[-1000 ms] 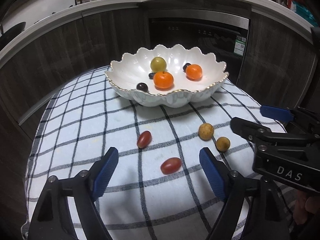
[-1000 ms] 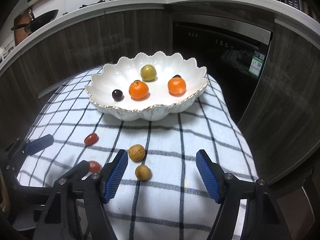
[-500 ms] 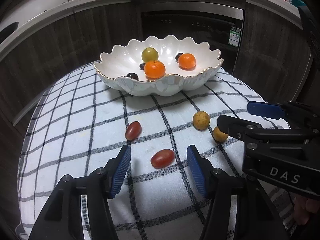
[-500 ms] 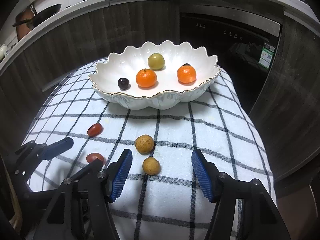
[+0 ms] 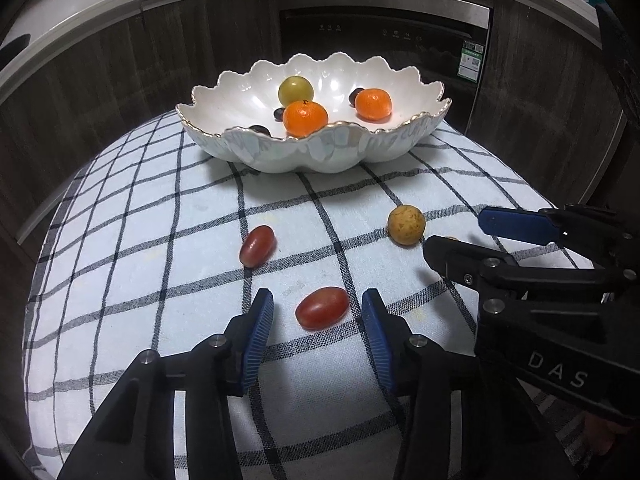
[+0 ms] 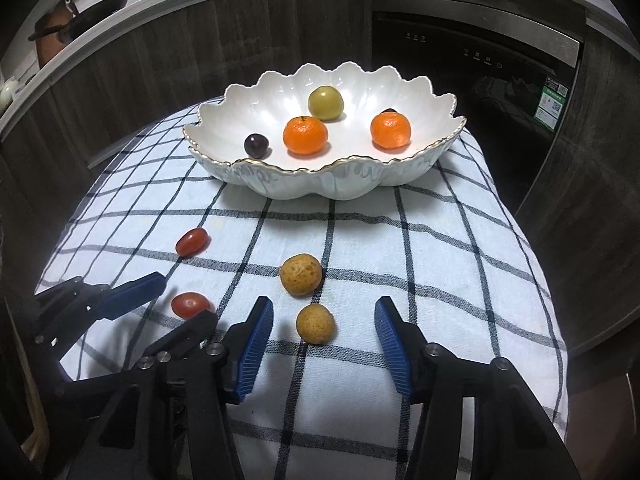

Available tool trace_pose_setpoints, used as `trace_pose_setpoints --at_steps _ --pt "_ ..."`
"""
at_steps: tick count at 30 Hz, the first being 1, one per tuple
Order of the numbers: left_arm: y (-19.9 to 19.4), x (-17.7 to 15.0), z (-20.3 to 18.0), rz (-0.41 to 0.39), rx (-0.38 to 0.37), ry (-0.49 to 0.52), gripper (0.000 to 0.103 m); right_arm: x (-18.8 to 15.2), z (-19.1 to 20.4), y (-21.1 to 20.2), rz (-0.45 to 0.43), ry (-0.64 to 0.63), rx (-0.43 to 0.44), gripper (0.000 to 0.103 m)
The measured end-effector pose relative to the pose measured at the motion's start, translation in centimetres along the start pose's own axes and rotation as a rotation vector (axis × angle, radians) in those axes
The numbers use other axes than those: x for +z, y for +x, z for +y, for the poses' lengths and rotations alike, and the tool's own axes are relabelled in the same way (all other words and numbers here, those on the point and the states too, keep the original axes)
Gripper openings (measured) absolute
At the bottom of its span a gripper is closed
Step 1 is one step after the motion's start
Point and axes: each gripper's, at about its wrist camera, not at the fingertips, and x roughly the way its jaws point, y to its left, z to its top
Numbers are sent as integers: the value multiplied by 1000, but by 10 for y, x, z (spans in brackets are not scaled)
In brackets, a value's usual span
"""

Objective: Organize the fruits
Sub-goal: 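Withdraw both open tools from the bowl toward the red grapes and longans, then close the left tool on a red grape while the right tool grasps a longan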

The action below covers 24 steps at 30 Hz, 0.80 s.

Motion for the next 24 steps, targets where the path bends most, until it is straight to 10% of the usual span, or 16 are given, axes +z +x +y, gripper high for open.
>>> trace_pose_setpoints --at_steps 14,24 --pt "5 0 3 4 -19 -14 27 -4 1 15 49 -5 23 24" --pt "4 1 3 3 -6 -13 27 -3 1 13 39 -7 22 24"
